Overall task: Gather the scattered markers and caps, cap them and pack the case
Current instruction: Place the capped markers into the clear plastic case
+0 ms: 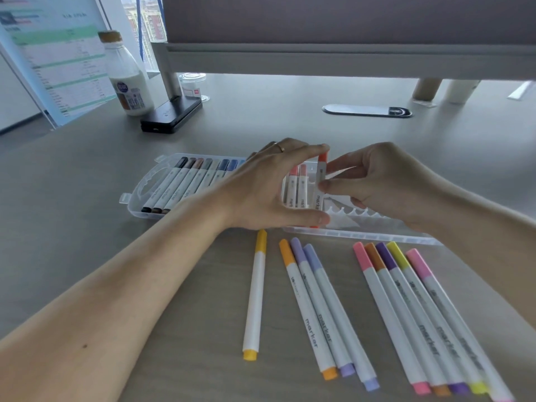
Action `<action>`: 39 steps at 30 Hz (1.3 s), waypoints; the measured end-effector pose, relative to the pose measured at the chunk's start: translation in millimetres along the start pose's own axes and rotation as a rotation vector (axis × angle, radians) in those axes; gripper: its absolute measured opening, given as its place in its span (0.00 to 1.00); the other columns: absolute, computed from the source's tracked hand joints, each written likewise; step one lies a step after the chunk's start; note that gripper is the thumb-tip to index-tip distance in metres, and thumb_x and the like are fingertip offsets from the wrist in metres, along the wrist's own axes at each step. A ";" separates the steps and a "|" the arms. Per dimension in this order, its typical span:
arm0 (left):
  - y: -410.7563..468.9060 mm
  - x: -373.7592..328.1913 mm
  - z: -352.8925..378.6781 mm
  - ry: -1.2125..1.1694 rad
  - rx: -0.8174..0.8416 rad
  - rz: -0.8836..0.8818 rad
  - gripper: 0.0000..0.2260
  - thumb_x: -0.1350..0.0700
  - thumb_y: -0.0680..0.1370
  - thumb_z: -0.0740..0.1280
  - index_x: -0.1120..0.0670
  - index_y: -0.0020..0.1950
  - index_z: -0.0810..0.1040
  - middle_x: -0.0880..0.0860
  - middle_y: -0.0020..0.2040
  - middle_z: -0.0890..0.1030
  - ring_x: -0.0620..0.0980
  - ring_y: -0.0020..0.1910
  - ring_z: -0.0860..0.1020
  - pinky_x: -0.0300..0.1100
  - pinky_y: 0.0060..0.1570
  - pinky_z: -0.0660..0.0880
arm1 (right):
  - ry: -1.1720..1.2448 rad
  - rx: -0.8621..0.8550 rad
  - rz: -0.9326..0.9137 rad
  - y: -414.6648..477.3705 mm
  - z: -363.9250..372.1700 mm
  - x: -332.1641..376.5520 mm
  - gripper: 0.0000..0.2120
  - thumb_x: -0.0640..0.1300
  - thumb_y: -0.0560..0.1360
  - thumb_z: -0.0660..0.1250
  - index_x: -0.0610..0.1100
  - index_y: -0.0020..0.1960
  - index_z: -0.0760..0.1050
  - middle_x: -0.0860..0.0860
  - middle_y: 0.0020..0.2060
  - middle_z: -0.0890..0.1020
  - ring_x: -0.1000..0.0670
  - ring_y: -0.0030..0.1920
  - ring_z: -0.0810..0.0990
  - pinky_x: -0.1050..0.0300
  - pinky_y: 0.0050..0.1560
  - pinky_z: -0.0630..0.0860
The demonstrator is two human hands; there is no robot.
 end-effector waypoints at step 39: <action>0.2 4.3 2.8 0.034 0.139 -0.108 0.44 0.23 0.68 0.64 0.46 0.78 0.70 0.42 0.76 0.70 0.43 0.74 0.66 0.47 0.73 0.64 | -0.196 -0.006 -0.055 -3.1 9.5 -0.2 0.18 0.54 0.68 0.78 0.50 0.56 0.85 0.59 0.40 0.87 0.61 0.39 0.85 0.67 0.40 0.81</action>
Point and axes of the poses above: each hand's wrist, its own y-axis towards the middle knuckle, its own z-axis out of the palm, x = y × z, the point moved 5 cm from there along y, towards the middle knuckle
